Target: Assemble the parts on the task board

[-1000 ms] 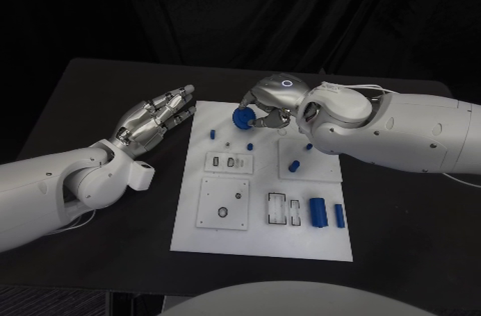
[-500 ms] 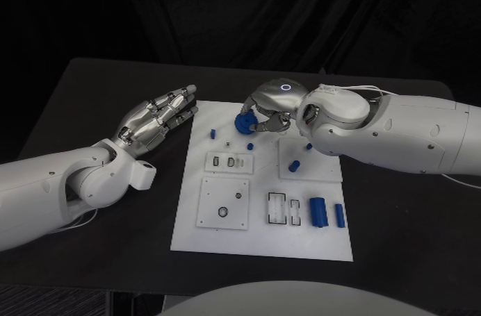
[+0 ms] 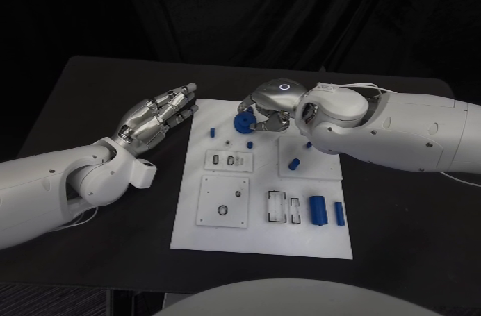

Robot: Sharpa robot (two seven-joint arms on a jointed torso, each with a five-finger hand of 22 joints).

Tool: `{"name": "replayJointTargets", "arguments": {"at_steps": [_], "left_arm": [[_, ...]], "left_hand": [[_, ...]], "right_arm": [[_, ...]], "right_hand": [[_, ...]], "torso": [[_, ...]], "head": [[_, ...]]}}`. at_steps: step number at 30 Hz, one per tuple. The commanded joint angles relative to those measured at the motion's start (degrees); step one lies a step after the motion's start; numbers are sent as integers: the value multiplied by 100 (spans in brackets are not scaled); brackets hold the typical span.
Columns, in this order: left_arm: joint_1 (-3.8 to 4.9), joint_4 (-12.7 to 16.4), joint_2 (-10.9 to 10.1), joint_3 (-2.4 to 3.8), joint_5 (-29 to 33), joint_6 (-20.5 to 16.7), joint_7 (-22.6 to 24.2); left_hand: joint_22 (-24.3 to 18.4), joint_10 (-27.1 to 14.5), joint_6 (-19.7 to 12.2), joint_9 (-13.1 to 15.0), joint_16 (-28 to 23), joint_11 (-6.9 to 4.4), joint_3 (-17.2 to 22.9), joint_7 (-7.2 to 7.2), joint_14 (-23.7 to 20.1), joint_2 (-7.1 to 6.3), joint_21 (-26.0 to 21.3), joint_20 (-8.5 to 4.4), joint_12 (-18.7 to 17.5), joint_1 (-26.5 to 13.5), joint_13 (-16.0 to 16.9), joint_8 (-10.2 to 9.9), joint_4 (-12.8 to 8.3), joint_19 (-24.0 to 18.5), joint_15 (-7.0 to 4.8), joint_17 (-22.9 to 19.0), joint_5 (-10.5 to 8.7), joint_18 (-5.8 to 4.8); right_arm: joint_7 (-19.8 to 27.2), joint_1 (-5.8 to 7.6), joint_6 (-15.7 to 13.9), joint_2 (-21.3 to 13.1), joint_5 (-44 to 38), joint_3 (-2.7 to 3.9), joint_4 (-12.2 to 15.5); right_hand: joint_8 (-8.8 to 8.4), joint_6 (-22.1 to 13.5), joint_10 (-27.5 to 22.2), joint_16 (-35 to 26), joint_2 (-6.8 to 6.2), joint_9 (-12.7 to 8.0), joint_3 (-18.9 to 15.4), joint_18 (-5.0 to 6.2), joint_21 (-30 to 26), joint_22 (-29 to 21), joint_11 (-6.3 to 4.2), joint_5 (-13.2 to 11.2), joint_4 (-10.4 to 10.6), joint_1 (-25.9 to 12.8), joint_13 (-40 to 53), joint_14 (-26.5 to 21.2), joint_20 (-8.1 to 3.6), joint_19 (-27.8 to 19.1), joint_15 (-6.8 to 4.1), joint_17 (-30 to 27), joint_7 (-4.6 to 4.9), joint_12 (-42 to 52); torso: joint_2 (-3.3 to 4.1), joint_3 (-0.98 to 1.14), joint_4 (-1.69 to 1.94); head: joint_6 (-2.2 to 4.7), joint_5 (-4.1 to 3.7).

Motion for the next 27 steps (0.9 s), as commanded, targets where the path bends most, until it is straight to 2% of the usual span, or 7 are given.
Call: {"name": "replayJointTargets", "arguments": {"at_steps": [1, 5, 16, 18, 20, 23, 27], "left_arm": [[-10, 10, 10, 5, -3, 68, 424], [-11, 13, 7, 5, -3, 69, 422], [-16, 1, 9, 5, -3, 83, 417], [-18, 1, 6, 5, -3, 84, 417], [-21, 0, 2, 5, -3, 82, 417], [-23, -1, 0, 5, -3, 83, 418], [-27, -4, 0, 5, -3, 86, 418]], "left_hand": [[5, 11, -26, 3, 17, -6, 45, -26, -13, 11, 14, 37, 11, 59, 7, 29, 0, -6, 41, 9, 23, 115], [5, 11, -26, 3, 17, -6, 45, -26, -13, 11, 14, 37, 11, 59, 7, 29, 0, -6, 41, 9, 23, 115], [7, 4, -24, 4, 18, -18, 52, -5, -11, 8, 17, 42, 10, 65, 6, 30, -7, -3, 47, 9, 31, 115], [7, 3, -23, 4, 18, -21, 56, 7, -10, 9, 18, 44, 10, 67, 6, 32, -9, -1, 48, 9, 32, 115], [7, 3, -23, 4, 18, -21, 56, 7, -10, 9, 18, 44, 10, 67, 6, 32, -9, -1, 48, 9, 32, 115], [8, 2, -11, 6, 19, -24, 59, 17, -10, 9, 19, 46, 10, 68, 6, 35, -10, 0, 49, 10, 34, 115], [8, 2, -11, 6, 19, -24, 59, 17, -10, 9, 19, 46, 10, 68, 6, 35, -10, 0, 49, 10, 34, 115]], "right_arm": [[-211, -14, 189, 20, -28, 3, -11], [-259, -14, 205, 33, -28, 4, -21], [-241, -14, 91, 6, -28, 5, -13], [-230, -14, 92, -7, -28, 5, -10], [-223, -14, 148, -31, -28, 5, -5], [-226, -14, 225, -56, -28, 5, 0], [-221, -17, 225, -99, -28, 4, 24]], "right_hand": [[-33, -456, -50, -63, -38, -178, 53, 112, -69, 31, -77, -22, -17, 33, 1024, 296, -20, -50, -30, 696, -60, -93], [-44, -723, -137, -141, -16, -304, 134, 132, -175, -40, -86, 165, -59, 80, 959, 268, -38, -101, -42, 640, -64, -179], [-16, -617, -186, -207, 15, -323, 206, 146, -257, -92, -76, 297, -57, 63, 924, 244, -36, -138, -35, 594, -51, -229], [28, -364, -182, -210, 23, -281, 239, 147, -269, -93, -74, 329, -60, 57, 928, 244, -34, -138, -35, 597, -52, -228], [119, 86, -164, -209, 29, -203, 280, 144, -270, -80, -73, 367, -57, 33, 941, 247, -34, -127, -33, 604, -45, -215], [122, 111, -147, -199, 36, -203, 288, 142, -264, -72, -71, 375, -51, 23, 952, 251, -34, -121, -32, 615, -42, -201], [274, 639, -68, -173, 28, -130, 323, 130, -249, -32, -31, 310, 3, -101, 1010, 270, -15, -88, -5, 649, 21, -132]], "torso": [[2, -1, 0], [4, 0, -3], [2, -1, 8], [3, -1, 10], [1, -3, 5], [0, -2, 1], [0, -1, 0]], "head": [[-1, -5], [-12, 4], [-5, -5], [-5, -8], [-12, -8], [-20, -4], [-17, 4]]}}
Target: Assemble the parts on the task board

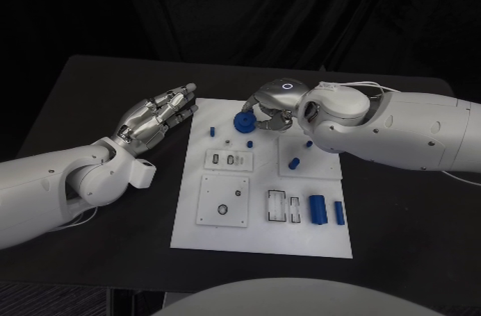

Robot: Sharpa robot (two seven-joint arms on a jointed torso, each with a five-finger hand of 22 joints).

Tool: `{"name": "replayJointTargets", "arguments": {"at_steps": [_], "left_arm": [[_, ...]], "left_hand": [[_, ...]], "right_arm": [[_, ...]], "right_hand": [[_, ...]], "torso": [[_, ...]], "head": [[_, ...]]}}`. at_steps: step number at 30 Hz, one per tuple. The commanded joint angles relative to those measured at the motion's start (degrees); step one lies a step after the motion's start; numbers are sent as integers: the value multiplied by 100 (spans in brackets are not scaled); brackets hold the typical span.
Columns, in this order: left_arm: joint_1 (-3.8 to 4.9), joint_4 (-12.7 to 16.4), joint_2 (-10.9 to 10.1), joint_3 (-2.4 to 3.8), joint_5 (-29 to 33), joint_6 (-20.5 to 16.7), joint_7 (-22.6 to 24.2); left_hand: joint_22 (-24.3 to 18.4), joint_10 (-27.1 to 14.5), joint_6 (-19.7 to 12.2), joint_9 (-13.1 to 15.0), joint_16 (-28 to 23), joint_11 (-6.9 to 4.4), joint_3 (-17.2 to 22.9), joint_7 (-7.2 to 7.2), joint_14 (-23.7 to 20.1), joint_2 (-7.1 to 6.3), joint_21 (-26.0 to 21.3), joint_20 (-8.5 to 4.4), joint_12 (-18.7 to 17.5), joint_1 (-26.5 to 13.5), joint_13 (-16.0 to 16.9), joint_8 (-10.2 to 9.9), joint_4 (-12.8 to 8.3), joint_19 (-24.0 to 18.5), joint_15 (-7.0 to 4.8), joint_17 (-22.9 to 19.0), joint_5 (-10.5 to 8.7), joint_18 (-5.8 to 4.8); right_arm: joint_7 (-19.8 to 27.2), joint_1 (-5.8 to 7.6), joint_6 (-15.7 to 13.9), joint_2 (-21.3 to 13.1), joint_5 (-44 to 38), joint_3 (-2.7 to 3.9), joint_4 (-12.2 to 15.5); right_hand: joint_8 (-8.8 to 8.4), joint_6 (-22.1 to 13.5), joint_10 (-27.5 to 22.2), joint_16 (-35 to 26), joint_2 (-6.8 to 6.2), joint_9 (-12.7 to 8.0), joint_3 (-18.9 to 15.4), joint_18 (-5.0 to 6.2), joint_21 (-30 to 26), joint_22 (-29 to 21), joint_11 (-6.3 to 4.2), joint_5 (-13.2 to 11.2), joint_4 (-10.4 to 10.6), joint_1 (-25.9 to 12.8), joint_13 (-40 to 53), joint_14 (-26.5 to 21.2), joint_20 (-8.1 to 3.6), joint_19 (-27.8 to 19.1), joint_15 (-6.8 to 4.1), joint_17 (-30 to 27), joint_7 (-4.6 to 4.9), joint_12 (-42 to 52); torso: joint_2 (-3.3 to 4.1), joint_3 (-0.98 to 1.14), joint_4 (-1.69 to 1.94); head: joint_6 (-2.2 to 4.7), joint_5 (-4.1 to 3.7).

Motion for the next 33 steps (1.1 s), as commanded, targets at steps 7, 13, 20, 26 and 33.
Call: {"name": "replayJointTargets", "arguments": {"at_steps": [7, 13, 20, 26, 33], "left_arm": [[-17, 9, -3, 5, -3, 73, 414], [-19, 14, -18, 5, -3, 73, 412], [-21, 18, -36, 5, -3, 70, 410], [-23, 15, -41, 5, -3, 72, 413], [-25, 40, -76, 5, -3, 56, 419]], "left_hand": [[7, 0, -10, 7, 18, -25, 45, 24, -10, 9, 18, 48, 10, 69, 7, 36, 5, -1, 50, 9, 35, 115], [8, 1, -6, 7, 18, -25, 48, 28, -10, 10, 19, 49, 10, 71, 7, 38, 3, 0, 50, 9, 38, 115], [8, 1, -6, 7, 18, -25, 48, 28, -10, 10, 19, 49, 10, 71, 7, 38, 3, 0, 50, 9, 38, 115], [8, 3, -4, 8, 19, -24, 53, 33, -7, 10, 20, 52, 11, 75, 8, 40, -2, 2, 51, 10, 47, 115], [9, 5, 2, 9, 19, -21, 60, 34, -7, 9, 20, 54, 12, 81, 9, 42, -8, 2, 52, 10, 61, 115]], "right_arm": [[-82, -34, -18, -127, -28, 2, 72], [-96, -43, -67, -227, -28, 2, 85], [-106, -50, -131, -357, -28, 1, 102], [-102, -54, -250, -467, -28, 1, 153], [-126, -16, -717, -852, -27, 11, 429]], "right_hand": [[223, 639, 102, 37, -17, 132, 40, 33, 12, 55, 47, -148, 44, -182, 1049, 283, 26, 43, 14, 670, 55, 86], [274, 760, 101, 34, -18, 177, 26, 33, 2, 59, 53, -205, 55, -221, 1050, 284, 31, 46, 19, 673, 62, 86], [339, 902, 107, 23, -5, 245, -8, 34, -10, 66, 57, -295, 81, -282, 1056, 284, 37, 49, 24, 670, 64, 91], [494, 1183, 125, 19, 41, 415, -73, 34, -21, 86, 45, -381, 90, -329, 1069, 289, 33, 62, 17, 678, 46, 106], [484, 1138, 130, 4, 38, 571, -221, 28, -20, 120, 31, -683, 176, -456, 1067, 296, 19, 88, 1, 677, 30, 102]], "torso": [[-1, 2, -5], [-3, 4, -8], [-3, -1, -11], [-1, 1, -2], [-1, 1, -5]], "head": [[0, 11], [0, 27], [-4, 42], [-7, 39], [26, 13]]}}
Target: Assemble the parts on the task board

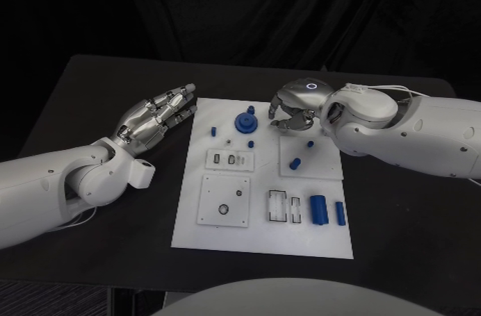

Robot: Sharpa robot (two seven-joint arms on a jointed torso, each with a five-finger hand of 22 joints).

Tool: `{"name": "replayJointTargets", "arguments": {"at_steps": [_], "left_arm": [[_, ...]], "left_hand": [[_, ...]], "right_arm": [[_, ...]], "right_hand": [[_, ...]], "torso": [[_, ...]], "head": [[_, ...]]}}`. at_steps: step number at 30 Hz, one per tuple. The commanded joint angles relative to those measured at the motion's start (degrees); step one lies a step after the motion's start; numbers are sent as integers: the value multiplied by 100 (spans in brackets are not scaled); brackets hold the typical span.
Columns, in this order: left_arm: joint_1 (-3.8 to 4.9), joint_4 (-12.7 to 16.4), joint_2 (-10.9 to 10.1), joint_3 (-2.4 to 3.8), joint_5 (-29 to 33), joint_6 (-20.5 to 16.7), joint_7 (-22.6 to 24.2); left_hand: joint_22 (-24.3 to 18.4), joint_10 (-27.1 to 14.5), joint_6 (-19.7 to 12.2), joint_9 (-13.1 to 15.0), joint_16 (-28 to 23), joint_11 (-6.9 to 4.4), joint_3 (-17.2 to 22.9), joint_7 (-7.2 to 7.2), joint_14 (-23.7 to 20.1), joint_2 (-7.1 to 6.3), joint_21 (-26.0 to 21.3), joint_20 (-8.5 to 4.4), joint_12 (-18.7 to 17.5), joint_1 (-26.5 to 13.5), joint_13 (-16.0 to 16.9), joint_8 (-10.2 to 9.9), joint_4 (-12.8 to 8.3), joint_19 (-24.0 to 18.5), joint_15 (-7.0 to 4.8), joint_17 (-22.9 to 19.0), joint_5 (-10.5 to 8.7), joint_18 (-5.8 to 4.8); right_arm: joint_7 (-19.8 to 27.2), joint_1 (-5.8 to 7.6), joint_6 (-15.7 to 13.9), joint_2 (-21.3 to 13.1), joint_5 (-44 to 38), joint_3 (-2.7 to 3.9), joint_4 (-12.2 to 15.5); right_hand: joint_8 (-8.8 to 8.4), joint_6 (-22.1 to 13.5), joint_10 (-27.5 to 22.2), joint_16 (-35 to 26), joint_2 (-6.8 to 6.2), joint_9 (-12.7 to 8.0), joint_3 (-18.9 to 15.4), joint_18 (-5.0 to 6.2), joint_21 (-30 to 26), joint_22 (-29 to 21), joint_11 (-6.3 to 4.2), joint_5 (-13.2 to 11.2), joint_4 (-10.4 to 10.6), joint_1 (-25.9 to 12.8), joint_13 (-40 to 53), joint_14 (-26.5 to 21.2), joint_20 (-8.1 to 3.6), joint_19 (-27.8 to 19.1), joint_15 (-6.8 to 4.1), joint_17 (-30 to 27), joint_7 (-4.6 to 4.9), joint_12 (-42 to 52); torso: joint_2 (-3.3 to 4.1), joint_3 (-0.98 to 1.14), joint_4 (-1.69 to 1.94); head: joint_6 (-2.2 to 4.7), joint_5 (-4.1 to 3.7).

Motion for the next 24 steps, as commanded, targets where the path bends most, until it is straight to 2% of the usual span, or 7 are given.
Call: {"name": "replayJointTargets", "arguments": {"at_steps": [1, 4, 5, 11, 13, 16, 24], "left_arm": [[-8, 37, -15, 5, -2, 40, 418], [-8, 54, -42, 5, -2, 23, 414], [-8, 55, -47, 5, -2, 17, 413], [-8, 54, -42, 5, -2, -3, 407], [-8, 57, -33, 5, -2, -2, 406], [-8, 52, -20, 5, -2, 4, 405], [-9, 30, 10, 5, -2, 21, 402]], "left_hand": [[9, 6, 2, 9, 19, -21, 27, 35, 14, -11, 20, 55, 12, 61, 9, 40, -8, 2, 31, 5, 38, 115], [9, 11, 6, 9, 20, -20, 29, 34, 16, -12, 22, 55, 13, 63, 11, 41, -10, 4, 31, 6, 42, 115], [9, 11, 6, 9, 20, -20, 29, 34, 16, -12, 22, 55, 13, 63, 11, 41, -10, 4, 31, 6, 42, 115], [9, 16, 17, 11, 20, -20, 33, 32, 16, -15, 22, 57, 15, 68, 13, 46, -16, 5, 31, 6, 52, 116], [9, 16, 17, 11, 20, -20, 33, 32, 16, -15, 22, 57, 15, 68, 13, 46, -16, 5, 31, 6, 52, 116], [10, 18, 16, 11, 21, -20, 36, 31, 18, -16, 23, 58, 16, 71, 13, 46, -20, 6, 30, 7, 59, 116], [10, 16, 9, 10, 21, -21, 41, 29, 19, -18, 22, 59, 15, 78, 13, 45, -28, 5, 33, 7, 70, 116]], "right_arm": [[-120, 47, -551, -249, -27, 12, 193], [-143, 150, -690, -555, -27, 15, 396], [-147, 184, -720, -657, -27, 15, 460], [-166, 342, -906, -1307, -26, 14, 794], [-170, 364, -924, -1480, -26, 9, 844], [-168, 371, -925, -1727, 59, -8, 863], [-162, 210, -889, -2041, 216, -21, 811]], "right_hand": [[-81, -121, 52, -21, -14, 11, -64, 27, -17, 74, -4, -124, 42, -70, 1068, 299, -2, 48, 0, 679, -1, 14], [-153, -210, 68, -6, -27, 4, -108, 20, 2, 99, -11, -244, 98, -115, 1076, 309, -5, 70, -5, 695, -11, 25], [-240, -315, 84, 10, -47, -21, -167, 9, 36, 136, -11, -399, 185, -195, 1085, 319, -5, 98, -5, 711, -6, 35], [-425, -509, 98, 59, -111, -109, -274, -14, 130, 231, -44, -481, 326, -273, 1083, 345, -25, 168, -29, 756, -52, 35], [-477, -558, 99, 63, -114, -139, -289, -16, 136, 243, -57, -493, 354, -267, 1081, 349, -34, 175, -40, 762, -68, 32], [-643, -744, 74, 50, -133, -240, -340, -18, 136, 263, -102, -626, 417, -225, 1055, 349, -64, 185, -73, 759, -129, 0], [-705, -819, 59, 43, -161, -299, -387, -19, 126, 272, -122, -757, 445, -174, 1040, 349, -83, 186, -92, 759, -147, -20]], "torso": [[2, 2, -4], [1, 2, -5], [0, 2, -8], [-9, -4, -8], [-7, -6, 2], [0, -7, 9], [5, 0, 13]], "head": [[24, -23], [12, -23], [5, -17], [6, 1], [14, -29], [26, -112], [30, -167]]}}
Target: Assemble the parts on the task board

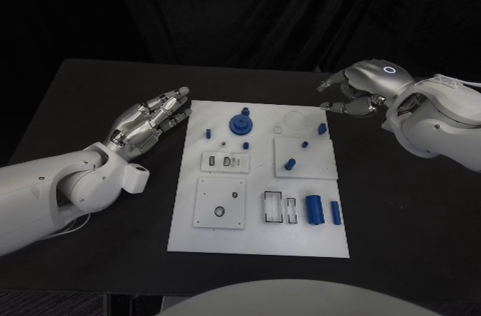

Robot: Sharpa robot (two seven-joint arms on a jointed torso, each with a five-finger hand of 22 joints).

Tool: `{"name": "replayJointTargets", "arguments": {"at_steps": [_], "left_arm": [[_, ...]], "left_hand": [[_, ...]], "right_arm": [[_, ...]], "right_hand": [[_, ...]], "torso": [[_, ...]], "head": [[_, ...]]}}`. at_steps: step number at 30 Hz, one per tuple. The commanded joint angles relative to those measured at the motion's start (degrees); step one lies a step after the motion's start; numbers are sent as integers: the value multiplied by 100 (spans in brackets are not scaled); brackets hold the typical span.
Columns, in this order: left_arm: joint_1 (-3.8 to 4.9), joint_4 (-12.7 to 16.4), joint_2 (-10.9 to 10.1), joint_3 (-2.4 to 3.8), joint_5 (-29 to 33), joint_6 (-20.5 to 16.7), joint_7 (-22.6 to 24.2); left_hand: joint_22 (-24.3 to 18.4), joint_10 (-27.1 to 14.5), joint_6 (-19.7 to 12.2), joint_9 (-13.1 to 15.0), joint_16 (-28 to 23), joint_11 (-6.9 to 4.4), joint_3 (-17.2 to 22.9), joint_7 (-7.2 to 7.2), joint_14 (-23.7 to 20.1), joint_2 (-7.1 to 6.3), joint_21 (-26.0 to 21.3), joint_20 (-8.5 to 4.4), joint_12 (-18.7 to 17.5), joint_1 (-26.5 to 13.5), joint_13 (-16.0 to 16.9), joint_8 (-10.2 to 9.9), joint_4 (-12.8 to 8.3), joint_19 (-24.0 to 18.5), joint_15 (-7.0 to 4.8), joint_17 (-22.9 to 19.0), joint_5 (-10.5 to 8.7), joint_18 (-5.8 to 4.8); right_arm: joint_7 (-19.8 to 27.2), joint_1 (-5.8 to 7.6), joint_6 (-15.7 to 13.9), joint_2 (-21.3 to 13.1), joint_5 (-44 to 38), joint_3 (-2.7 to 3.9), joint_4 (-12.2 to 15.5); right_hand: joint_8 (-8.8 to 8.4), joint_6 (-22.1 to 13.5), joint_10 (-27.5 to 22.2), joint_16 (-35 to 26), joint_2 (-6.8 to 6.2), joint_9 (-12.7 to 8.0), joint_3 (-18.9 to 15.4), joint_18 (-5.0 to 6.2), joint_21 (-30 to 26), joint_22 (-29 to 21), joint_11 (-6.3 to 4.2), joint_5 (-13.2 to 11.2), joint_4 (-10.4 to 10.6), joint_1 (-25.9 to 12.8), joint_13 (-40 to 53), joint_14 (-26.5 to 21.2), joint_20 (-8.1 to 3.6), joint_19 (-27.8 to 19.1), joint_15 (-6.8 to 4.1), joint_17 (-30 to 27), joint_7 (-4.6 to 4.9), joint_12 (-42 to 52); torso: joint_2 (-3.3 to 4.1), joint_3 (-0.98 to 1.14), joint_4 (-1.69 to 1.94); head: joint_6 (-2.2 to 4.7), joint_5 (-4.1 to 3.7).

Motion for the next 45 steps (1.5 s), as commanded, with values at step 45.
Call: {"name": "replayJointTargets", "arguments": {"at_steps": [45], "left_arm": [[-34, -84, 42, 5, -2, 125, 373]], "left_hand": [[5, 16, 3, 3, 21, -18, 51, 26, 19, -3, 23, 43, 15, 91, 9, 27, -64, -15, 36, 8, 67, 115]], "right_arm": [[-23, -698, -186, -65, 158, -8, -150]], "right_hand": [[114, 357, 82, -33, -162, 24, -277, -15, -36, 311, 39, -344, 238, 186, 1084, 353, 23, 14, 9, 751, 103, 28]], "torso": [[2, 7, -2]], "head": [[-46, -19]]}}
